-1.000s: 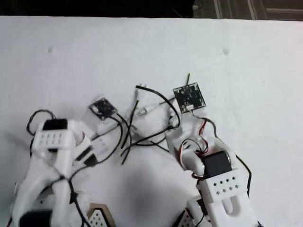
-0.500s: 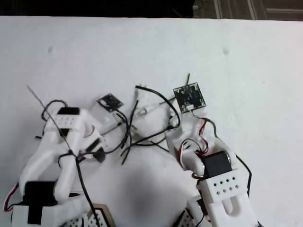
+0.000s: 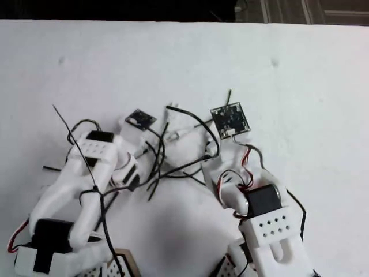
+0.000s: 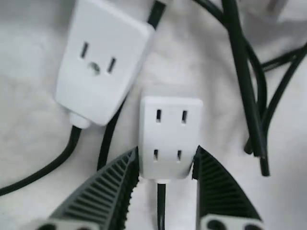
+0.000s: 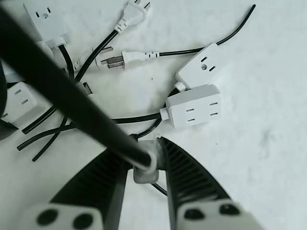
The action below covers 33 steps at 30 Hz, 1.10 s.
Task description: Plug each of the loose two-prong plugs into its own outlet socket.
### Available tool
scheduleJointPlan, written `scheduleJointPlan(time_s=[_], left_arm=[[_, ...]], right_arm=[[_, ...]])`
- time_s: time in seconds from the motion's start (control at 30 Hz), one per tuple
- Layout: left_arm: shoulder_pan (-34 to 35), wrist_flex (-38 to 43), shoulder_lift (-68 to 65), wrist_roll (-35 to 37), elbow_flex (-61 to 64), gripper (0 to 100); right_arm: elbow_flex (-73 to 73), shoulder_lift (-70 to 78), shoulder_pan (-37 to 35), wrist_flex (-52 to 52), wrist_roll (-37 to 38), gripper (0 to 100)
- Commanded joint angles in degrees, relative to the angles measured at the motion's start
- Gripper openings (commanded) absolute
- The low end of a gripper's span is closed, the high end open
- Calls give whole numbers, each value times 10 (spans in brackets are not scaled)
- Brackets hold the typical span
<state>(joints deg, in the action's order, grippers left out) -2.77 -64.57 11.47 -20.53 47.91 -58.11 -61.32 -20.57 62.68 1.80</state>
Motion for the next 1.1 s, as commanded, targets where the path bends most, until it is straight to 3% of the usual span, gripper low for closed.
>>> scheduleJointPlan(time_s=[0.0,0.13,0.33,0.57,0.7,0.83,1.07], left_arm=[[-6,6,0,42,-31,165],[-7,2,0,52,-38,171],[-7,-56,22,49,-72,283],[-3,-128,164,11,-79,282],[78,-147,280,8,-76,282],[194,-148,371,-32,-69,282],[337,-120,419,-87,4,282]], right_arm=[[4,-10,4,-9,-3,17],[4,-10,4,-9,-3,17],[4,-10,4,-9,-3,17],[4,-10,4,-9,-3,17],[5,-10,-8,-28,-3,17],[-7,-9,-74,-33,-3,18],[-10,-4,-171,-84,9,18]])
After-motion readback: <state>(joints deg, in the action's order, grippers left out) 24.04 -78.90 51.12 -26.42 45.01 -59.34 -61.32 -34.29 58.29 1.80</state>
